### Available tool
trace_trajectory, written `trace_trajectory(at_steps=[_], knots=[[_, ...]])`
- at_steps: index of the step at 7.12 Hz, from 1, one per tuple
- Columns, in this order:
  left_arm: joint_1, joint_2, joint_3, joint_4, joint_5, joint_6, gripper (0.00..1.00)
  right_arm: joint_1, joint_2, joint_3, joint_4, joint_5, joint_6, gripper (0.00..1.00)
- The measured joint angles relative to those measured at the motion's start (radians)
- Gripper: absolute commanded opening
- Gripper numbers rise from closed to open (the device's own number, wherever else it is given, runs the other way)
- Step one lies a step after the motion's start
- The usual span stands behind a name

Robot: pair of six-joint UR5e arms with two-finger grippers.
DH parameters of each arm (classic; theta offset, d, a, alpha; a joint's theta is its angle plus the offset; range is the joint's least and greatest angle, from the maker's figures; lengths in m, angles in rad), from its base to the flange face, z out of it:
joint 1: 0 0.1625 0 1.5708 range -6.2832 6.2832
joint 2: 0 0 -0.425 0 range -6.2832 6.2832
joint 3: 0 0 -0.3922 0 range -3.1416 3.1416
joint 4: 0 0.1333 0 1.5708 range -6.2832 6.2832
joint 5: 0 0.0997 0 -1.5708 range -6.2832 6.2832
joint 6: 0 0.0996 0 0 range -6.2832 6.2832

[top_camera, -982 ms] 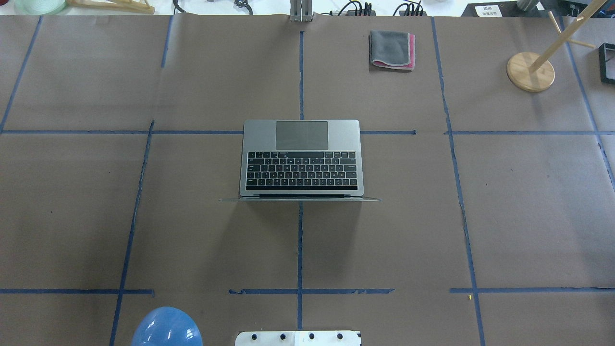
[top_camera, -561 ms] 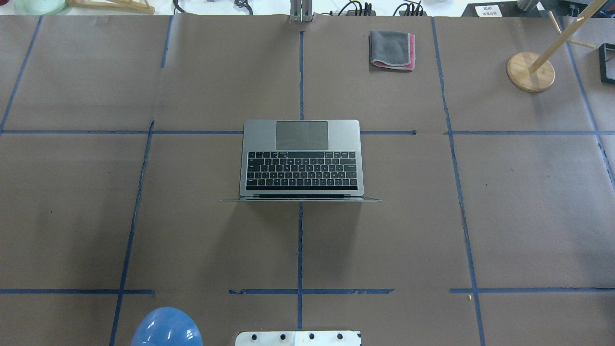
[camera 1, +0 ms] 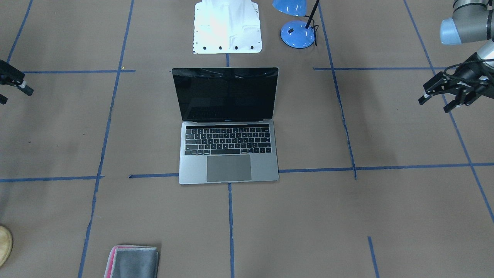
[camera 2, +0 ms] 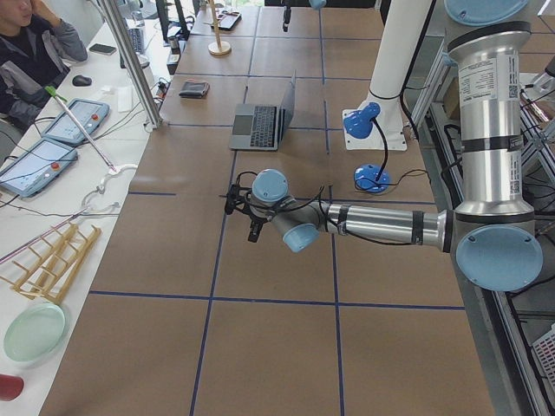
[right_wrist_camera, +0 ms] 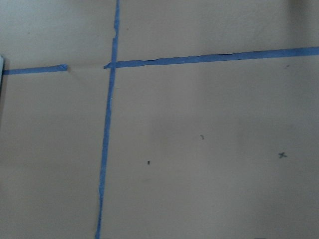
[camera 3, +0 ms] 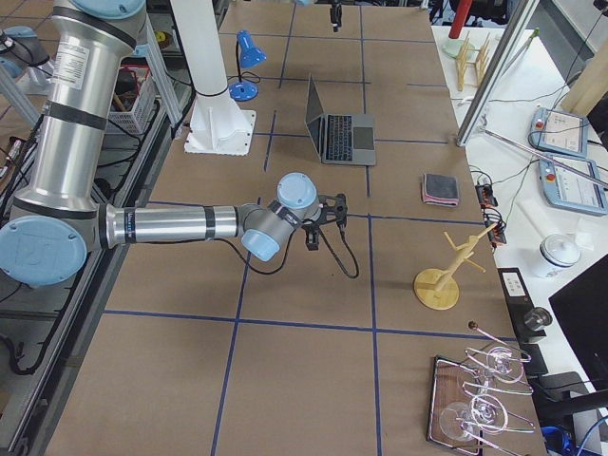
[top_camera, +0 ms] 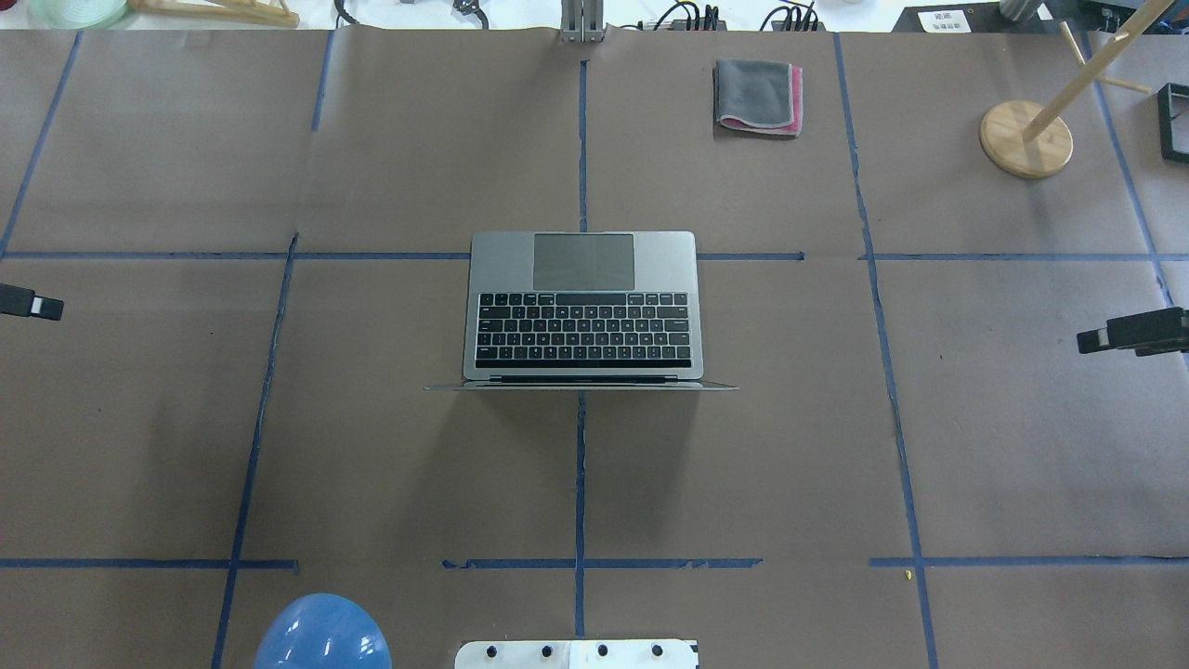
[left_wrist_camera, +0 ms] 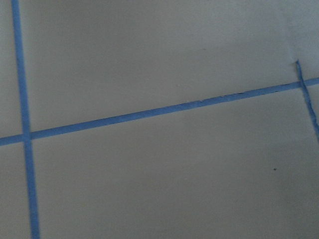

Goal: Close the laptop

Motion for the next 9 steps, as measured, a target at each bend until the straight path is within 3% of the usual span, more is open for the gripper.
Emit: trace_trajectory(at_steps=[3, 5, 7, 8, 9], knots=[[0.146, -0.035, -0.081, -0.076, 0.025, -0.235, 0.99, -0.231, 0.005, 0.014, 0.268, -0.145, 0.330, 0.99], [0.272, -0.123, -0.103, -0.106, 0.049, -0.344, 0.99, -0.376, 0.007, 0.054, 0.319, -0.264, 0.405, 0.98], [0.443, -0.178, -0.107, -0.160, 0.203, -0.416, 0.98, -0.539, 0.009, 0.115, 0.325, -0.434, 0.450, 0.81], [0.523, -0.205, -0.107, -0.180, 0.284, -0.464, 0.85, -0.617, 0.009, 0.145, 0.325, -0.532, 0.470, 0.73], [0.577, -0.230, -0.107, -0.188, 0.328, -0.501, 0.66, -0.690, 0.013, 0.170, 0.325, -0.632, 0.487, 0.57]])
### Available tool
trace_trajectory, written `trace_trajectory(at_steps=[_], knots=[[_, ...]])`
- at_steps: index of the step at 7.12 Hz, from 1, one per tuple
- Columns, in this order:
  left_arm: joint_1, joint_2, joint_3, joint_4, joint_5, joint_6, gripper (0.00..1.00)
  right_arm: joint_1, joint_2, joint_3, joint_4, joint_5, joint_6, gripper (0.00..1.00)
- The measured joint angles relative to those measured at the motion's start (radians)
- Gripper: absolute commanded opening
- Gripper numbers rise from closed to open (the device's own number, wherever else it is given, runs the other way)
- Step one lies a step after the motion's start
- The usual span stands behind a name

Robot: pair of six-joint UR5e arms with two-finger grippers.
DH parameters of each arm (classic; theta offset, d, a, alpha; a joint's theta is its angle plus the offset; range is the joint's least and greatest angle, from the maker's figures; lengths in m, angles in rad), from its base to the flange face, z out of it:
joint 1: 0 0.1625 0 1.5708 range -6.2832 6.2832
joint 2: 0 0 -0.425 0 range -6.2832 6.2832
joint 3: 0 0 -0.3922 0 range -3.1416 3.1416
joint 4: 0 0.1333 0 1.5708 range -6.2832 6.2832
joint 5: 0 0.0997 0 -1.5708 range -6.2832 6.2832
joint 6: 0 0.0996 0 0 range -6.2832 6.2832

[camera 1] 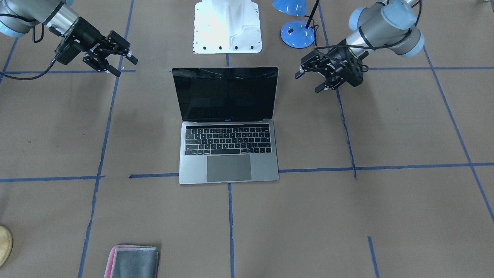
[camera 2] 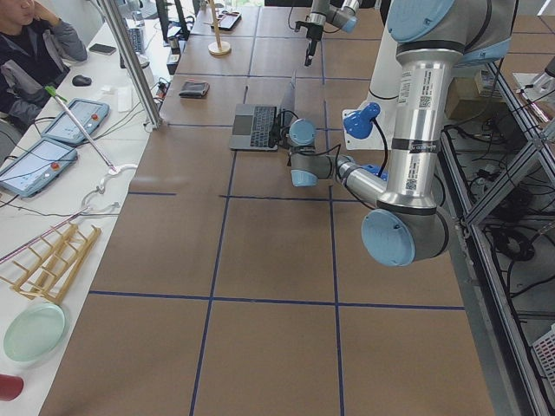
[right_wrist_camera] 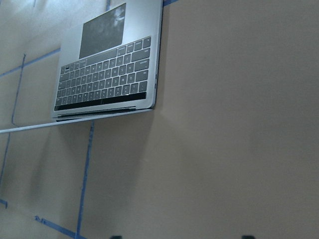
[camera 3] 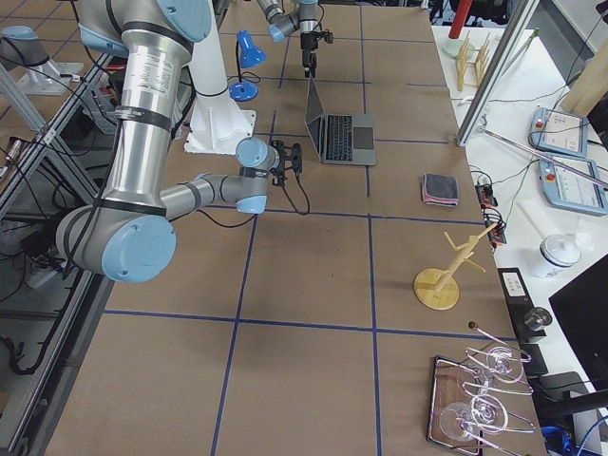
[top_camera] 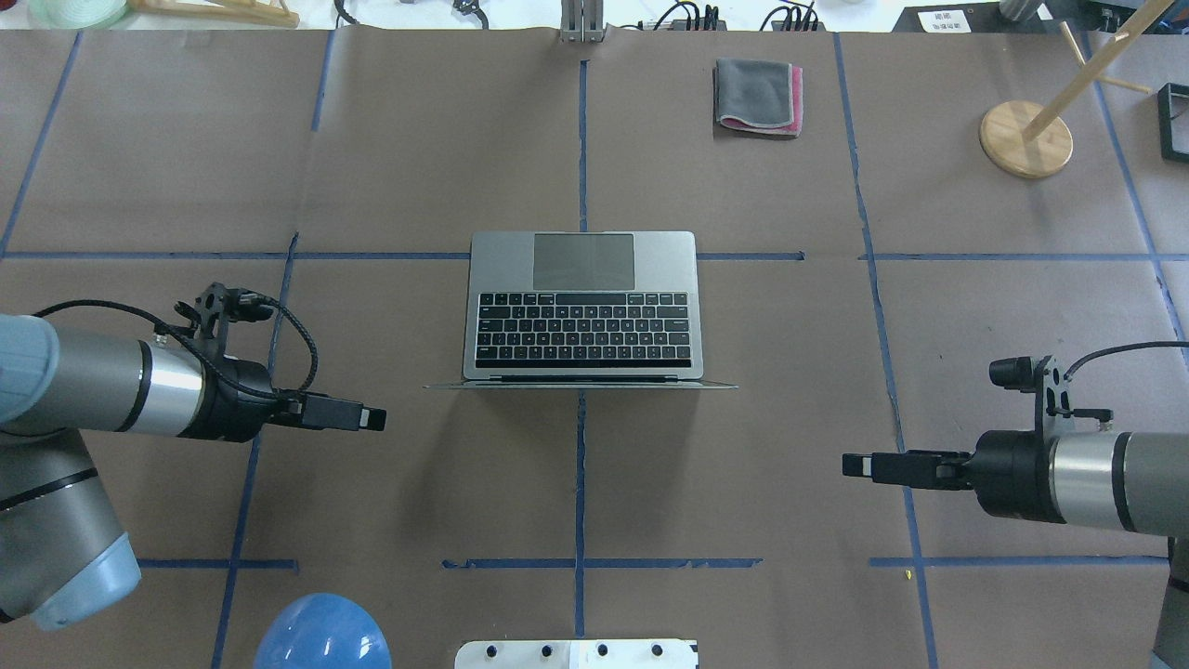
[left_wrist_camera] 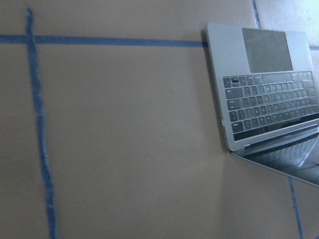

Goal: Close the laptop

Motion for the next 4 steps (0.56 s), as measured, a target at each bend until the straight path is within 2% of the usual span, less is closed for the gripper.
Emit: trace_trajectory(at_steps=[1, 2, 3, 4], knots=[[0.033, -0.016, 0.000, -0.003, 0.022, -0.020, 0.48, -0.065, 0.012, 0.016, 0.000, -0.088, 0.009, 0.40], [0.053, -0.027, 0.000, -0.004, 0.030, -0.031, 0.16, -0.111, 0.036, 0.024, 0.000, -0.150, 0.014, 0.25], [0.066, -0.045, -0.001, -0.004, 0.033, -0.054, 0.04, -0.149, 0.078, 0.026, 0.000, -0.215, 0.042, 0.17], [0.071, -0.066, -0.004, -0.004, 0.040, -0.083, 0.02, -0.192, 0.119, 0.026, -0.001, -0.304, 0.083, 0.06]])
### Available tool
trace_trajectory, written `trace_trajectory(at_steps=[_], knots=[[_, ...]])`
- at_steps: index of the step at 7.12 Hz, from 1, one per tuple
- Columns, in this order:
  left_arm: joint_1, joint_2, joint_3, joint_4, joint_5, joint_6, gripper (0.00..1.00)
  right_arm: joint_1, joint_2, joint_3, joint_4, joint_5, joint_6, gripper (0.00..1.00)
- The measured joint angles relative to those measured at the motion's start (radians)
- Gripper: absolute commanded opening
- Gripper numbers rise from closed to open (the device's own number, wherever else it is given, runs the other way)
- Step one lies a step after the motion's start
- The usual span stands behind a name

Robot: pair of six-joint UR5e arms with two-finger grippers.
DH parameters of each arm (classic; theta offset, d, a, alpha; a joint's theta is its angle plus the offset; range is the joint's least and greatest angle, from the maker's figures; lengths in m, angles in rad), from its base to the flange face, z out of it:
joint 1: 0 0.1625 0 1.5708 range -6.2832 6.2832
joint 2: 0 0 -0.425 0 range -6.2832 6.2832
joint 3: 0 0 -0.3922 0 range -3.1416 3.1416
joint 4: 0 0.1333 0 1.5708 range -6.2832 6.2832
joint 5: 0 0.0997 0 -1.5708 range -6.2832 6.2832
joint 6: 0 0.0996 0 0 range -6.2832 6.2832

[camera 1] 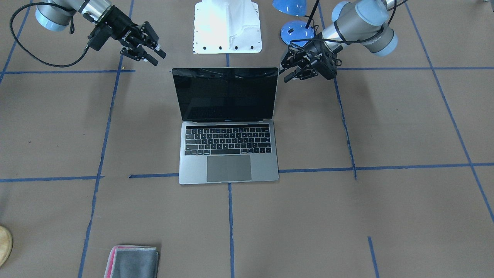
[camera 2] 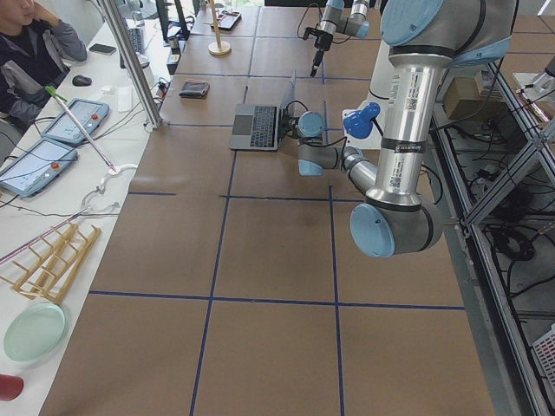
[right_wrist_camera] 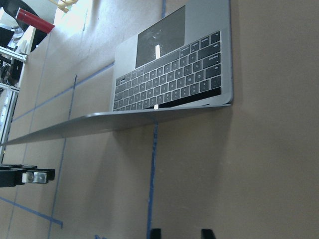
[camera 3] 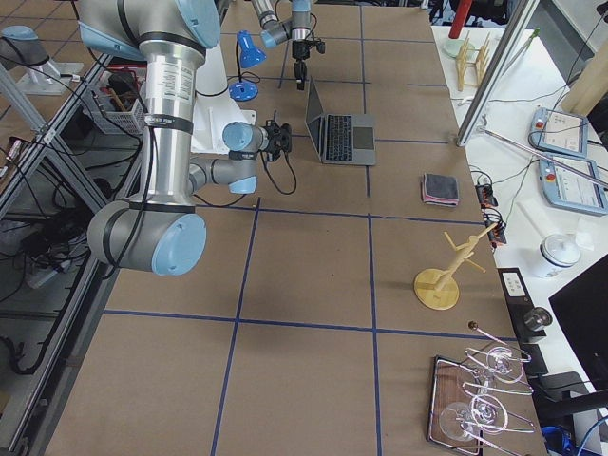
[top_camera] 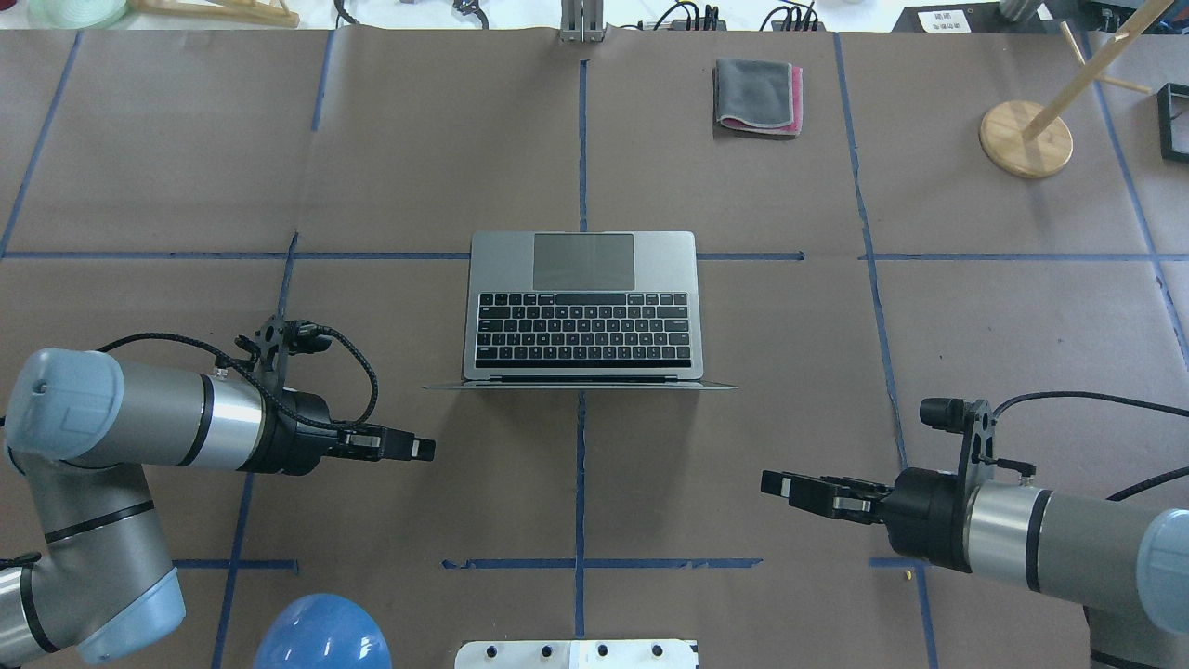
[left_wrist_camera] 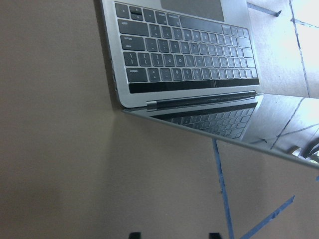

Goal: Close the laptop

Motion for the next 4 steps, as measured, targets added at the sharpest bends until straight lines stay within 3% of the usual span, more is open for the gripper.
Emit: trace_trajectory(at_steps=[2, 4], knots=[[0.002, -0.032, -0.010, -0.001, 0.023, -0.039, 0.00, -0.082, 0.057, -0.004, -0.009, -0.172, 0.024, 0.04], [0.002, -0.060, -0.013, -0.001, 0.039, -0.083, 0.00, -0.104, 0.092, -0.014, -0.014, -0.247, 0.028, 0.04]])
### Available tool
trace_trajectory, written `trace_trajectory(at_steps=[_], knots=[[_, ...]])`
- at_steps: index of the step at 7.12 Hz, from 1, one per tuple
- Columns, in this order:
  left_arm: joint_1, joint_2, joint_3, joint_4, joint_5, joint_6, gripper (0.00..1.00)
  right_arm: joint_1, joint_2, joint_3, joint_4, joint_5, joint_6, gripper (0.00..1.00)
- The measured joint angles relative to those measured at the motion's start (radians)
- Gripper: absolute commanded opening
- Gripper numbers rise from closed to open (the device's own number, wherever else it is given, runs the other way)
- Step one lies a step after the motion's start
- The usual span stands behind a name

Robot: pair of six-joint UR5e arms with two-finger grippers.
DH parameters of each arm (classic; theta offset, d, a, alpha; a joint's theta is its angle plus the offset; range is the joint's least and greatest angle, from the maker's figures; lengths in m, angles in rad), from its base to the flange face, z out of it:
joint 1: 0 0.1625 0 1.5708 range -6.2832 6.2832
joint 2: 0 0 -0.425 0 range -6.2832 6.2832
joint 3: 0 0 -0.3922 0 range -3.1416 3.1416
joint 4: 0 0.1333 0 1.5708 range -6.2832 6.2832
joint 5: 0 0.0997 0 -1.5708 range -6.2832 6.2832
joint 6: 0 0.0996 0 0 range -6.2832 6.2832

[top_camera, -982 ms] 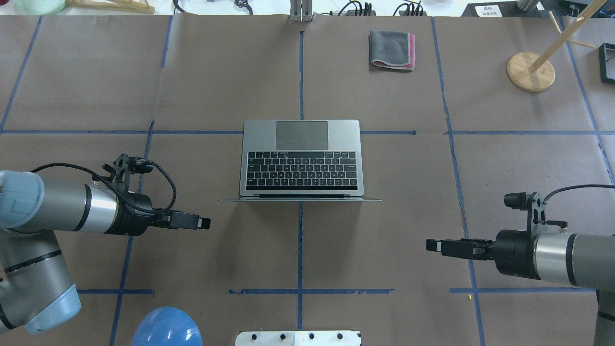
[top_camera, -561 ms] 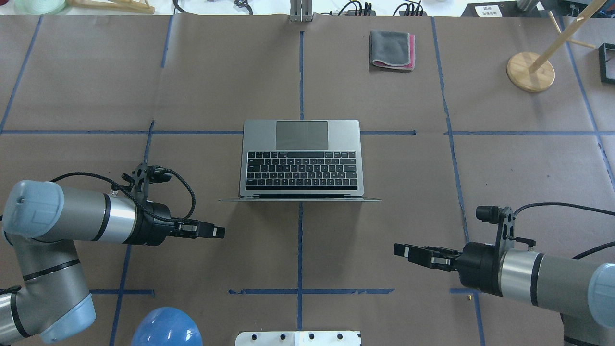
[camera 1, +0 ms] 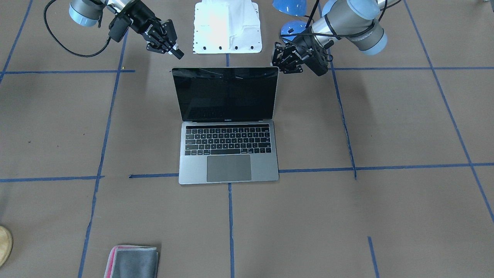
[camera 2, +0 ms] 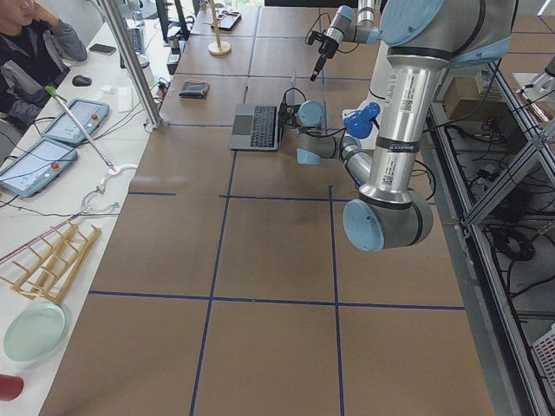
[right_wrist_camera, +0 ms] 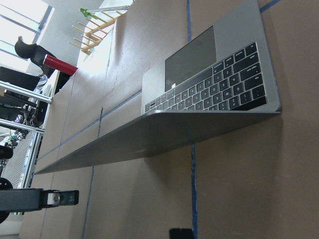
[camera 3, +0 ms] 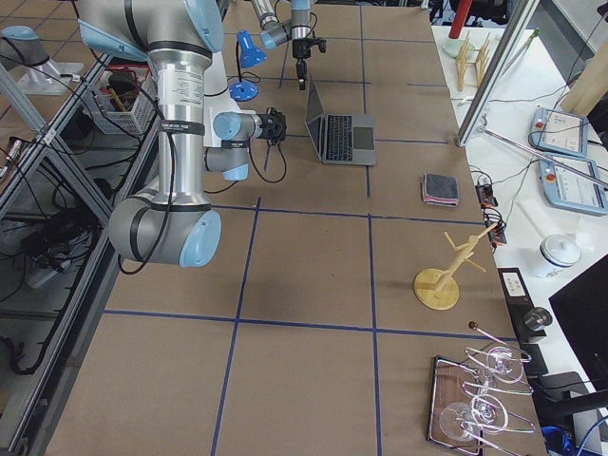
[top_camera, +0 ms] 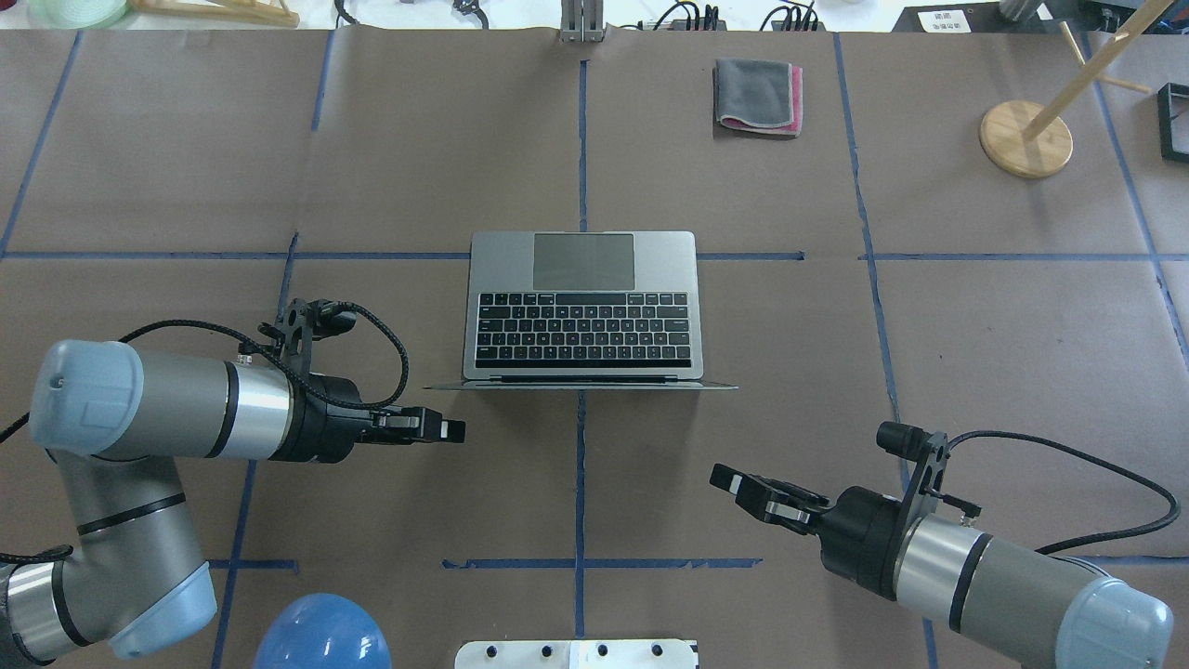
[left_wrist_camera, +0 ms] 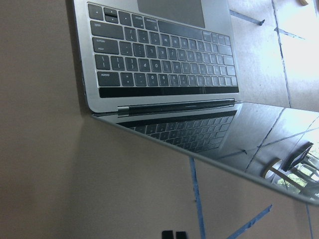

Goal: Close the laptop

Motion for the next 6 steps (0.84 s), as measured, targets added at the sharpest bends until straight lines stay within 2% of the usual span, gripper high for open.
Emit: trace_trajectory(at_steps=[6], knots=[[-0.001, -0.006, -0.009, -0.003, 0.048, -0.034, 0.00, 0.018, 0.025, -0.005, 0.001, -0.091, 0.003, 0.03]])
